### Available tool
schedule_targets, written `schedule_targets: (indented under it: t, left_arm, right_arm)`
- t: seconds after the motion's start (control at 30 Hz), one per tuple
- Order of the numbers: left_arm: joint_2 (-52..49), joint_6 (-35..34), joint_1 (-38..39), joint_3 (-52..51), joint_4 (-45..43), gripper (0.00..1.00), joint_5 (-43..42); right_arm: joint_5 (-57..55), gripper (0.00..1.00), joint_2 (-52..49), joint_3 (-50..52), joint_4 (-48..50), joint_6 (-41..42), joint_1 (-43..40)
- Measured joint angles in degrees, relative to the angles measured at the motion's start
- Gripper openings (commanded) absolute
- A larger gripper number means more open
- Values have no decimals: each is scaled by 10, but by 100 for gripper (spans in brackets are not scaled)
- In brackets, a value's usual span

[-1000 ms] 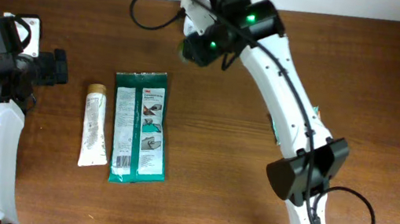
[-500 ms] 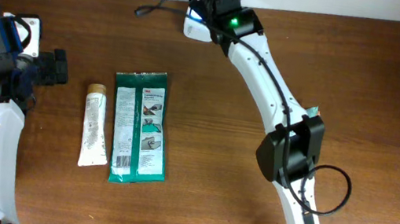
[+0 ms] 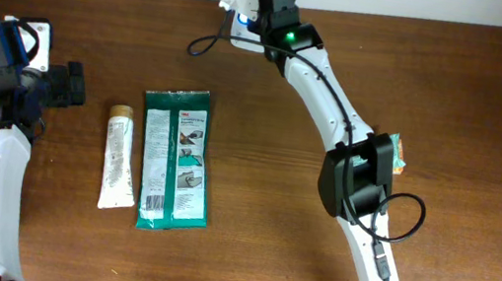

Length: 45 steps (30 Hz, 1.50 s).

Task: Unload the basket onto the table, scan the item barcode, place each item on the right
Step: 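Lift the jar with the right gripper and hold it over the scanner, then carry the jar right and place it near the pouch, release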

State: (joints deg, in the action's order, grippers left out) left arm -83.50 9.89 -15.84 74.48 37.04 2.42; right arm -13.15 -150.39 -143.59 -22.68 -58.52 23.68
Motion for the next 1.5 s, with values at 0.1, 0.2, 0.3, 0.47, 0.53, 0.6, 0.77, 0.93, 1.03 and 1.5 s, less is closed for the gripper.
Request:
schedule_targets:
  t: [0.1, 0.2, 0.3, 0.47, 0.53, 0.6, 0.77, 0.93, 1.03, 1.5]
  left_arm:
    - [0, 0, 0, 0, 0, 99, 0]
    - [0, 0, 0, 0, 0, 99, 0]
    - [0, 0, 0, 0, 0, 99, 0]
    - [0, 0, 0, 0, 0, 99, 0]
    - [0, 0, 0, 0, 0, 99, 0]
    - [0, 0, 0, 0, 0, 99, 0]
    - [0, 0, 0, 0, 0, 99, 0]
    - [0, 0, 0, 0, -1, 99, 0]
    - [0, 0, 0, 0, 0, 99, 0]
    - [0, 0, 0, 0, 0, 99, 0]
  right_arm:
    - [-1, 38, 0, 0, 0, -1, -9]
    - [-2, 42, 0, 0, 0, -2, -14]
    - [-3, 36, 0, 0, 0, 3, -15]
    - [-1, 37, 4, 0, -7, 88, -15]
    - [2, 38, 20, 0, -35, 130, -15]
    - [4, 38, 47, 0, -85, 175, -15]
    - [6, 38, 137, 0, -271, 281, -16]
    - [23, 37, 179, -6, -526, 455, -37]
    - [48, 32, 167, -2, -627, 542, -76]
    - [122, 25, 153, 206, -574, 648, -226]
